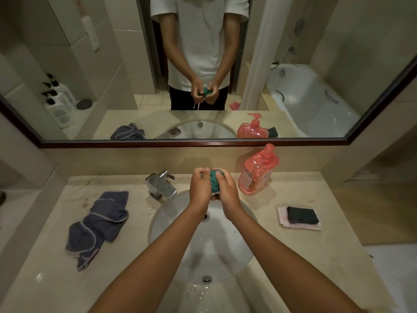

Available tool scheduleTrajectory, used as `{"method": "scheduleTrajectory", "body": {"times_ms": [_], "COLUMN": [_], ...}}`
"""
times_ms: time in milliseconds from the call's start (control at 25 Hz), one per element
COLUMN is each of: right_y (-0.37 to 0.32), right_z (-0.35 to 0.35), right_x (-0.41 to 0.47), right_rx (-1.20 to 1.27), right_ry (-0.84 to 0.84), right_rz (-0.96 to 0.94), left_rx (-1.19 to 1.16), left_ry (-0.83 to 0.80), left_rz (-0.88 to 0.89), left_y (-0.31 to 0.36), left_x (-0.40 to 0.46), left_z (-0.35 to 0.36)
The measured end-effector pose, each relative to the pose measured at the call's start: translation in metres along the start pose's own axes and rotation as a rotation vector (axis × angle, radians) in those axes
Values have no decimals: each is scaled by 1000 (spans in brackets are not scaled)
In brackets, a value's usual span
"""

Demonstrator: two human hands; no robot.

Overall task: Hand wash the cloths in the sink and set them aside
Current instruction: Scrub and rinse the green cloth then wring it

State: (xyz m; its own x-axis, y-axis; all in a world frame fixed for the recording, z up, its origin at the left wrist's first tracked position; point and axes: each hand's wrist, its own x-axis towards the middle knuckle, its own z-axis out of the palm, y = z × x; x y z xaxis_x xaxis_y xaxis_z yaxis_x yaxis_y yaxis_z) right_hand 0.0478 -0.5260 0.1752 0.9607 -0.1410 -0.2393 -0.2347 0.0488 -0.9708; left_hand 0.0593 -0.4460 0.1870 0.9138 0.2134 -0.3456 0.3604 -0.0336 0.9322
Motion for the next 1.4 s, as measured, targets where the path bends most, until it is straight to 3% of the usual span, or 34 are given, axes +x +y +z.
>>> {"method": "scheduleTrajectory", "body": {"times_ms": [200,280,640,840,1080,1240,1400], "right_y": [-25,-31,-37,-25,-7,17,25], "right_z": [0,1,16,15,12,12,9], "right_x": [-3,-7,-27,-15,-3,1,-1], "right_rx": [210,208,72,76,95,42,23], "right_ry": [113,154,195,232,290,361,378], "right_rz": [182,197,-207,-233,-167,-50,-84], "left_rx": [418,517,311,133,213,249,241], "left_ry": [-56,-23,151,156,122,44,11], "left_rz": [640,723,519,463,438,290,266], "left_y": [0,-1,17,8,-5,-23,-27], "left_x": [-23,-28,-32,-27,-17,-9,-8], "left_z": [-13,-14,-3,4,6,11,13]}}
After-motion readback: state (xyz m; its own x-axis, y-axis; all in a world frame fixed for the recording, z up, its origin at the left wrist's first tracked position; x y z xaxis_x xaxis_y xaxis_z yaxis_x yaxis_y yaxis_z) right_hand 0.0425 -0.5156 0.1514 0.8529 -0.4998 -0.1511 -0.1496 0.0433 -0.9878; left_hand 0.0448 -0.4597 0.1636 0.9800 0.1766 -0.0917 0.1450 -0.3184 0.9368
